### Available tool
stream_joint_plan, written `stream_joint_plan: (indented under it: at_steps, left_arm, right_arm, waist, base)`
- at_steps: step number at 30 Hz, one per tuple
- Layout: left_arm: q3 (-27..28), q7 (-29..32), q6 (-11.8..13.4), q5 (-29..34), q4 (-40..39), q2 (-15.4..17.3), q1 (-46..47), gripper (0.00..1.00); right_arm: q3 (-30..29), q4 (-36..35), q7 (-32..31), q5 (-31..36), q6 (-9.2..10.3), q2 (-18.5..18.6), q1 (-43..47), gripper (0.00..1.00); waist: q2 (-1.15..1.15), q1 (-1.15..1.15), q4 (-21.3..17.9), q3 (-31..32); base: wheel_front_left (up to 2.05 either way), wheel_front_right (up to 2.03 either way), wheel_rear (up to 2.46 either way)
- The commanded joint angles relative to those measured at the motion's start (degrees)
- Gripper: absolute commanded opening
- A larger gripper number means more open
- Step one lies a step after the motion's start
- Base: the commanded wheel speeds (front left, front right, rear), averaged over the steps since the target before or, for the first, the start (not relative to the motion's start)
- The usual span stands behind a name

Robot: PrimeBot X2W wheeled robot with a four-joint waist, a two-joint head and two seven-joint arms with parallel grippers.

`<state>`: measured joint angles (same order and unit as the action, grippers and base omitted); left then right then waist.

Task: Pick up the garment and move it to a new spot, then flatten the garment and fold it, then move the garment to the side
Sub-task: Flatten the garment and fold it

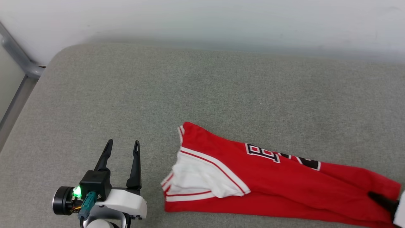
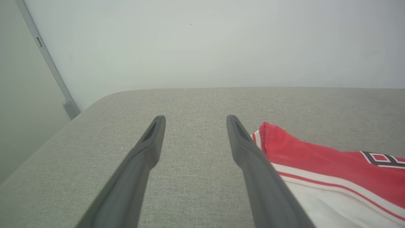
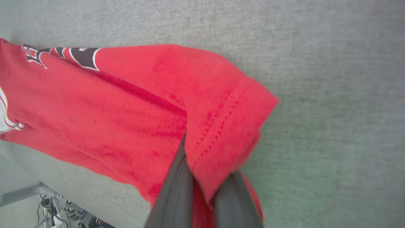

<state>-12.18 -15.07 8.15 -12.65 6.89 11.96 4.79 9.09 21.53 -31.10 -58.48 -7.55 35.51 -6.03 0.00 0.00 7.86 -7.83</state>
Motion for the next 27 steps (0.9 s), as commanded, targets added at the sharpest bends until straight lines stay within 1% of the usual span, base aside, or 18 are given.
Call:
stream_joint_plan:
  at_steps: [1,7,9,11,16,21,24,27]
  left_arm:
    - [0.8,-0.1,-0.6,0.7,0.2,-0.4,-0.8,1.00]
    - [3.4,-0.1,-2.5,3.4,0.7,-1.9,-2.0,1.00]
    - [4.0,-0.1,-3.0,4.1,0.8,-2.6,-2.6,1.00]
    - [4.8,-0.1,-3.4,4.6,0.8,-2.8,-2.9,1.00]
    - [6.1,-0.1,-4.6,5.7,1.0,-3.9,-3.9,1.00]
    - [6.6,-0.1,-5.7,6.6,1.4,-4.9,-3.6,1.00]
    - [7.0,-0.1,-6.3,7.1,1.4,-5.6,-3.0,1.00]
    - [7.3,-0.1,-6.7,7.5,1.5,-6.2,-2.6,1.00]
  right_arm:
    - [-0.7,0.8,0.5,-0.2,0.13,1.5,-0.9,0.00]
    - [-2.6,2.5,0.2,0.1,0.11,5.4,-0.8,0.00]
    - [-2.3,1.8,-1.3,0.4,0.10,6.0,0.0,0.00]
    - [-1.7,-0.7,-3.4,-0.4,0.09,6.0,0.4,0.00]
    - [-0.9,-9.5,-6.5,-2.7,0.08,3.9,0.9,0.00]
    - [1.3,-17.8,-9.8,-3.7,0.08,0.0,-0.5,0.00]
    - [3.3,-21.0,-11.7,-2.8,0.08,-2.8,-2.6,0.00]
    - [6.1,-22.6,-13.3,-1.0,0.08,-5.0,-5.2,0.00]
  waist:
    - [0.00,0.00,-0.1,0.4]
    - [0.00,0.00,-0.2,2.0]
    - [0.00,0.00,-0.2,2.6]
    - [0.00,0.00,-0.3,2.9]
    - [0.00,0.00,-0.7,3.4]
    - [0.00,0.00,-0.2,3.3]
    - [0.00,0.00,0.3,3.1]
    - [0.00,0.00,0.9,2.7]
  base:
    - [0.00,0.00,0.00]
    - [0.00,0.00,0.00]
    - [0.00,0.00,0.00]
    - [0.00,0.00,0.00]
    - [0.00,0.00,0.00]
    - [0.00,0.00,0.00]
    - [0.00,0.00,0.00]
    - [0.00,0.00,0.00]
